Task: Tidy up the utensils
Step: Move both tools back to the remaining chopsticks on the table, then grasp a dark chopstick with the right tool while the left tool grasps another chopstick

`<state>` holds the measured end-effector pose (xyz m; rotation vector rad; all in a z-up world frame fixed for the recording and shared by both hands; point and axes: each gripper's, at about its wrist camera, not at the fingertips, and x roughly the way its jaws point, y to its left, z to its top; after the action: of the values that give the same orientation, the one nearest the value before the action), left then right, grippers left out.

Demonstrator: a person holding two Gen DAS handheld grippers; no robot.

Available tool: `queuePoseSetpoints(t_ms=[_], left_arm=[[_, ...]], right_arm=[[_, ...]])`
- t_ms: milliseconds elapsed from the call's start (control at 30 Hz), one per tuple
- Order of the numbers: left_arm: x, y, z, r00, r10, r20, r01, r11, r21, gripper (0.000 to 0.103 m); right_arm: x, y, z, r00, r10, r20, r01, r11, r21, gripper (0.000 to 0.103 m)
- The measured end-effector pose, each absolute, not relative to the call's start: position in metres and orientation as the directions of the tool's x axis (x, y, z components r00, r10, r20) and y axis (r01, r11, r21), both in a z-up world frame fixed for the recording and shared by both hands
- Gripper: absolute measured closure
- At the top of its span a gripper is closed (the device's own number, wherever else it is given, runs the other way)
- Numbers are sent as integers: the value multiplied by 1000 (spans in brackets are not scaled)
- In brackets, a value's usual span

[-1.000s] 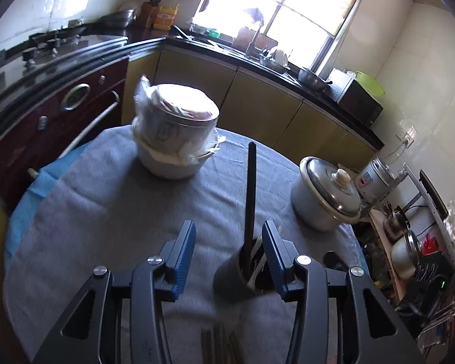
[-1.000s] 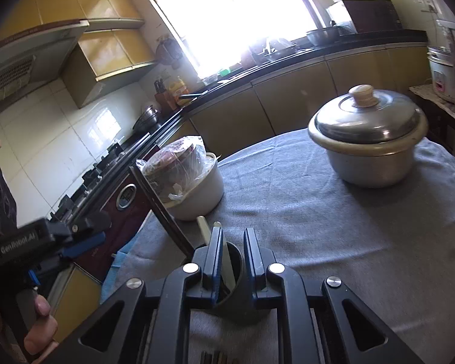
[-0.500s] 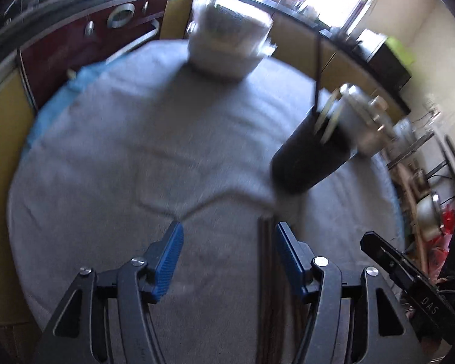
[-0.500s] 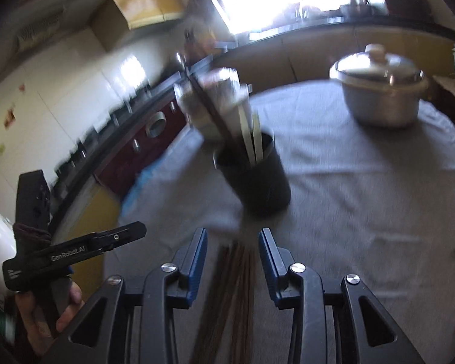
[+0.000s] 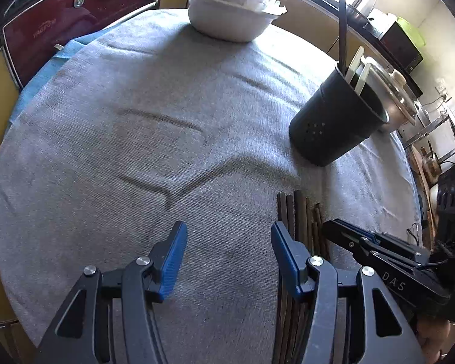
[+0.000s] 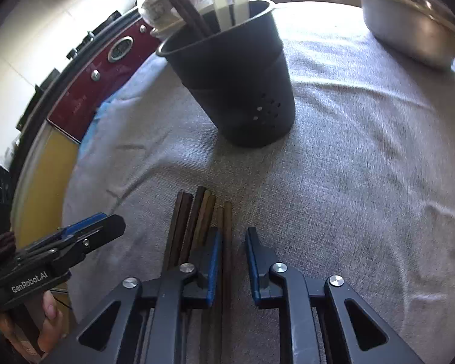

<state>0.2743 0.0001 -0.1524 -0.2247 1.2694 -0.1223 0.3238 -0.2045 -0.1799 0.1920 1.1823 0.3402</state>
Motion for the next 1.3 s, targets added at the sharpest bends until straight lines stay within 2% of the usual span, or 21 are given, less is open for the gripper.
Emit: queuePoseSetpoints(t_ms=[133,333,433,600,667,767,867,1133,1300], left_arm=[[274,-4,-155,291,-205,-935,-20,975,-220,44],[279,-6,-161,289,-221,-931,-14,972,-235,44],[284,-9,-163,276,-212,-938,-9,975,-223,45],[294,-23,-165,259,-185,-948,5,982,-190,54],[298,-31,-166,267,-180,-947,16,983,-182,55],[306,-36,-166,251,-176,-952,21,984,-176,64],[314,-43,-167,265,-203,-943,34,979,-202,65],[338,-66,-169,191,-130,-973,52,991,-122,64],[359,-72,-171,122,-125,-985,11,992,-125,64]], right_arm=[[322,-190,-178,330,282,-901,-215,952,219,87],[331,-182,-177,327,214,-920,-221,964,146,89],[335,-185,-179,309,198,-930,-215,967,135,94],[321,-193,-177,322,160,-933,-230,969,86,95],[316,-200,-176,332,165,-929,-216,972,95,95],[311,-209,-175,343,191,-920,-200,971,128,95],[309,-218,-174,345,216,-914,-194,969,156,95],[306,-230,-170,341,261,-903,-182,961,209,95],[311,-228,-172,343,258,-903,-183,962,205,95]])
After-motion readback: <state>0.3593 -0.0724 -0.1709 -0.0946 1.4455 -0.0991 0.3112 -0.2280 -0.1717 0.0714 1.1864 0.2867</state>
